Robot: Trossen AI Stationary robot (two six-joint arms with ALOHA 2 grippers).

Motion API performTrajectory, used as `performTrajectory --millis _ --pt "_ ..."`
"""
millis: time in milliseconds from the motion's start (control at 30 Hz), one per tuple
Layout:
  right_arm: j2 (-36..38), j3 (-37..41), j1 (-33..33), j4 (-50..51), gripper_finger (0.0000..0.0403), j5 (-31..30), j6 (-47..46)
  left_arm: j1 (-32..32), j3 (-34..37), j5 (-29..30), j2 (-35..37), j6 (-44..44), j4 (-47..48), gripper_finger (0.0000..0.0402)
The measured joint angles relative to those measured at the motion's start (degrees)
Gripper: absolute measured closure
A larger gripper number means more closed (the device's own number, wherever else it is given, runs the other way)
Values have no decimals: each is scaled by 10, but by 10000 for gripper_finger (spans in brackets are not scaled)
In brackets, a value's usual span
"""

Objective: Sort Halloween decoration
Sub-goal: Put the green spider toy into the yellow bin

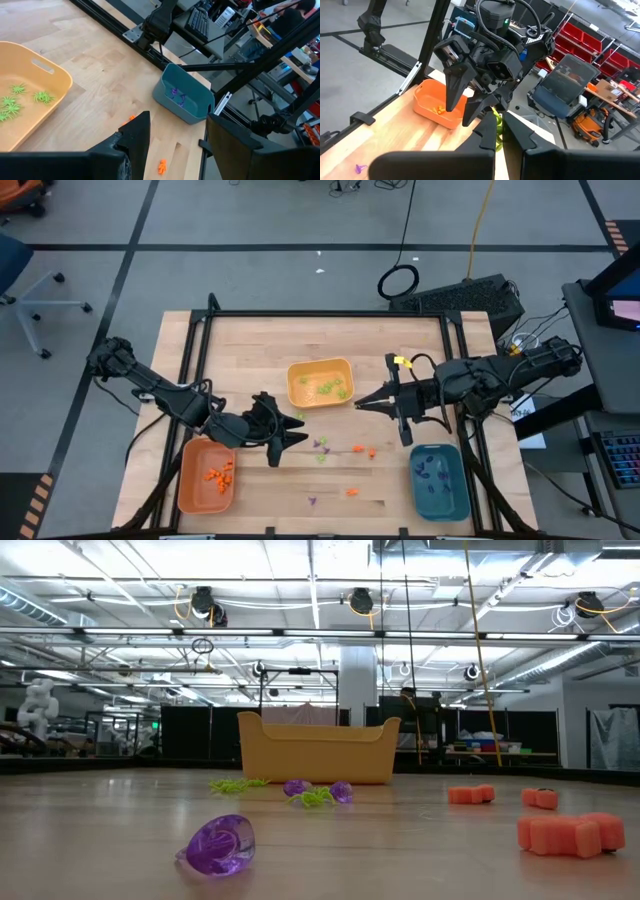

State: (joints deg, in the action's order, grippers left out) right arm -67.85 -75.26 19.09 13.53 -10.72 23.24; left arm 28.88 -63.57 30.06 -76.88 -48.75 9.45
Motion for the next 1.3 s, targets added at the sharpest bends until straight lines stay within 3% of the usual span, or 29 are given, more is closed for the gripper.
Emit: performTrajectory --millis 267,933,1300 --pt "0 0 0 0 403 0 -55 0 0 0 0 -2 0 210" --pt "-2 0 1 0 403 3 -448 0 0 0 0 -4 0 210" --pt "-2 0 1 1 403 3 -557 0 0 4 0 -4 0 210"
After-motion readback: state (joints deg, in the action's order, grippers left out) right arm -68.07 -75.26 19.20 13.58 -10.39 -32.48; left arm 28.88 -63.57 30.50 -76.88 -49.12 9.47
